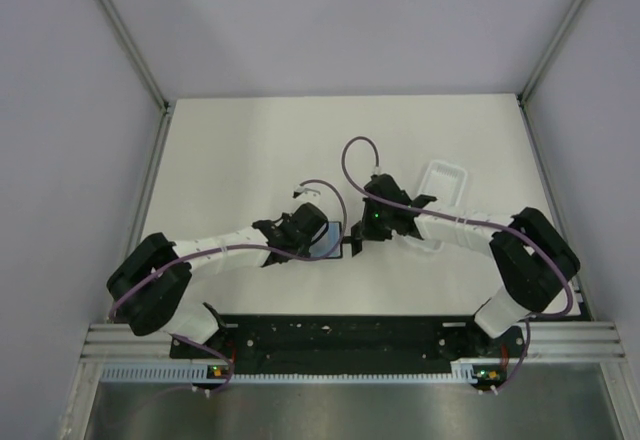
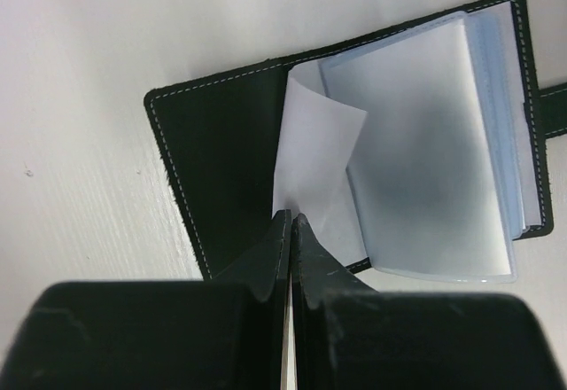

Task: Put the credit cards into the card holder
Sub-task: Open the card holder at the center of the board.

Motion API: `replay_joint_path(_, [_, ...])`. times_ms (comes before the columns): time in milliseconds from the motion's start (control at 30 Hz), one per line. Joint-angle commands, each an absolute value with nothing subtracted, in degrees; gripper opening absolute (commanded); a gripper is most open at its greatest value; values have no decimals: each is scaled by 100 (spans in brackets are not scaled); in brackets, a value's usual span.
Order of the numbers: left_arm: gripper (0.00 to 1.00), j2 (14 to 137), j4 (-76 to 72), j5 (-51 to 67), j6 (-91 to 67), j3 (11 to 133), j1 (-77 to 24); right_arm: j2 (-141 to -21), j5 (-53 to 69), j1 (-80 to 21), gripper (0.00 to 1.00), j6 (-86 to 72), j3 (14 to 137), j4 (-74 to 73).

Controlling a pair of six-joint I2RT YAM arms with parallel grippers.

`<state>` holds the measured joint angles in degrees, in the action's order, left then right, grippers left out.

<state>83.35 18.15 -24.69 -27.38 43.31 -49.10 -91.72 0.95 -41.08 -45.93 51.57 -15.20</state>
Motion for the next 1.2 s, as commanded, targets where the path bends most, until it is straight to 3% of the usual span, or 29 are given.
replay_joint_path(0, [0,8297,1679,-2443,-2848,4254,-4895,-8711,281,-4096,0,-4351,4949,-1433])
replay_joint_path(500, [0,8297,1617,-2426,-2830,4236,-4887,-8420,1230,-4096,0,-4421,4658,-264])
replay_joint_path(1167, [0,7937,1591,-2399,-2848,4245,-4887,-9246,1915,-4104,0,-4684,4808,333])
